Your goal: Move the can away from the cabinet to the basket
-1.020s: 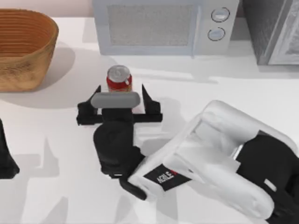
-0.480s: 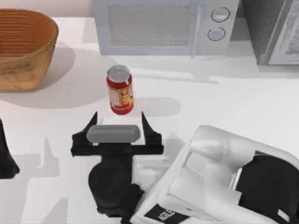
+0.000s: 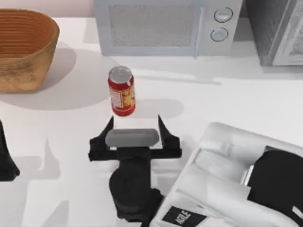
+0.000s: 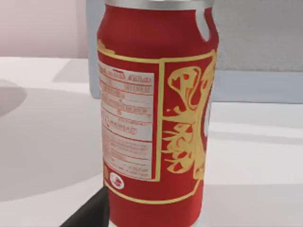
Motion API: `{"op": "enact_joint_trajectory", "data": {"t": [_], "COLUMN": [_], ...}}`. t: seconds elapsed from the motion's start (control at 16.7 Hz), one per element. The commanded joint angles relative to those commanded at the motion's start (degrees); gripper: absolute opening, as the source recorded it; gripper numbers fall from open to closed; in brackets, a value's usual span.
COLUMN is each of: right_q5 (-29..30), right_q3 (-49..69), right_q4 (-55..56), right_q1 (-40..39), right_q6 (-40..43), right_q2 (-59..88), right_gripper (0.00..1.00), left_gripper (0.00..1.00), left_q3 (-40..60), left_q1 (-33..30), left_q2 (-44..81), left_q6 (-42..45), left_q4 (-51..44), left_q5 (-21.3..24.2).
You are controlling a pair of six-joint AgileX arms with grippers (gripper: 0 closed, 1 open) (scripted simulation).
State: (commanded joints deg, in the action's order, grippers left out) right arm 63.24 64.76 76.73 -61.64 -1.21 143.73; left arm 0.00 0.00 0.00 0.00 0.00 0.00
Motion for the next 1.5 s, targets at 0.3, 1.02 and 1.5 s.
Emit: {"op": "enact_joint_trajectory", "data": {"t": [0.3,1.02,1.5], "right_q5": [-1.29,-15.14,-37.85], "right_q3": [-4.83,-19.62,-42.60], "right_q4": [3.67,-18.60,-50.52], "right_q1": [1.19,17.58,41.52], "right_q6": [-0.36,-0.01,0.39], "right_q2": [-1.97,-28.38,-84.62], "right_gripper": [1.00,1.00,1.00], "left_gripper": [1.00,1.00,1.00], "left_q3": [0.00,0.00,0.00], "left_q1": [0.00,0.00,0.00], "left_q2": [0.00,0.00,0.00], "left_q6": [0.00,0.00,0.00], "left_q4": [0.00,0.00,0.00], "left_q5": [0.00,0.00,0.00]}}
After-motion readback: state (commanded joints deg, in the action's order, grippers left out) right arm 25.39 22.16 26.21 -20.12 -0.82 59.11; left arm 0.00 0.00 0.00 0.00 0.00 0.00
